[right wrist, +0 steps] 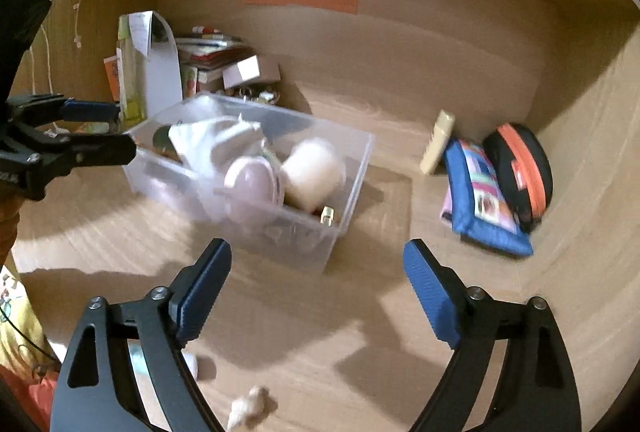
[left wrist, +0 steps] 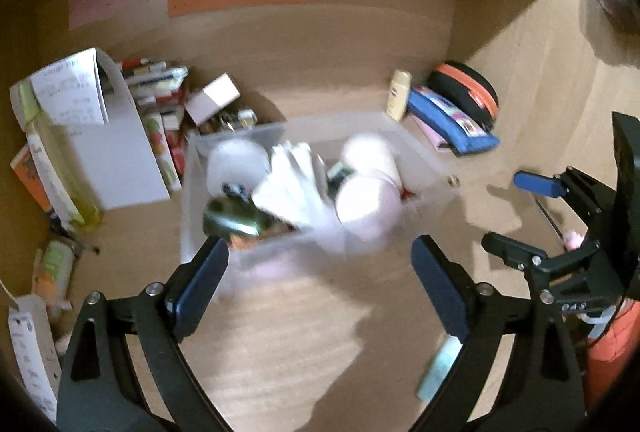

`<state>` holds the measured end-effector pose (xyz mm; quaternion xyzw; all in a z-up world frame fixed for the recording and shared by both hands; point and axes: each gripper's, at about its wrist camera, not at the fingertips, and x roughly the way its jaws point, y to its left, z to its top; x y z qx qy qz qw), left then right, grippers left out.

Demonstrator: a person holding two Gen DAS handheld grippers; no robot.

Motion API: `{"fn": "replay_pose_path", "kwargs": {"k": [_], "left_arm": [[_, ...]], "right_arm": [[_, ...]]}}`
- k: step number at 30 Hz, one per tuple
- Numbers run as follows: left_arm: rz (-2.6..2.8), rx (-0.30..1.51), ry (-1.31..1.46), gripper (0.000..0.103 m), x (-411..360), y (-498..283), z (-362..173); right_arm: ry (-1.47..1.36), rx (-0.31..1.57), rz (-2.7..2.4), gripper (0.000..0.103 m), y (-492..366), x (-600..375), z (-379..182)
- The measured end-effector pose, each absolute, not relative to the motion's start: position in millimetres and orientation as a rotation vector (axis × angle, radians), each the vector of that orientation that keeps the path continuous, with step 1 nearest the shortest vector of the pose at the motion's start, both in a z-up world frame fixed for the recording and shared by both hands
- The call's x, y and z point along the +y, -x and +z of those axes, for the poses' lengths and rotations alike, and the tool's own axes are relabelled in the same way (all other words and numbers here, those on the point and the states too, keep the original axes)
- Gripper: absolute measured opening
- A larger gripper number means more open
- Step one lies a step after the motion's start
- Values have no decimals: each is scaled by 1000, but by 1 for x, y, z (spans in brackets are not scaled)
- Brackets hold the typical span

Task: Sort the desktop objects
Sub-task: 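Grasp the light blue bottle with the left gripper while the right gripper grasps the seashell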

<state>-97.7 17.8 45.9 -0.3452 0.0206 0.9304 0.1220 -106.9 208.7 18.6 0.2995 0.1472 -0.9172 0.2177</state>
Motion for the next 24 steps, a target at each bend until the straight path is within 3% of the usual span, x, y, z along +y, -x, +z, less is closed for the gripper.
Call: {"fn": "replay_pose_path", "kwargs": {"k": [19, 24], "left_arm": [[2473, 139, 1137, 93, 76, 39, -22], [2421, 212, 1155, 71, 93, 35, -31]], "right_arm": [[-994, 284, -2488, 84, 50, 242, -30], [-1039, 263, -2388, 57, 45, 234, -39]]}}
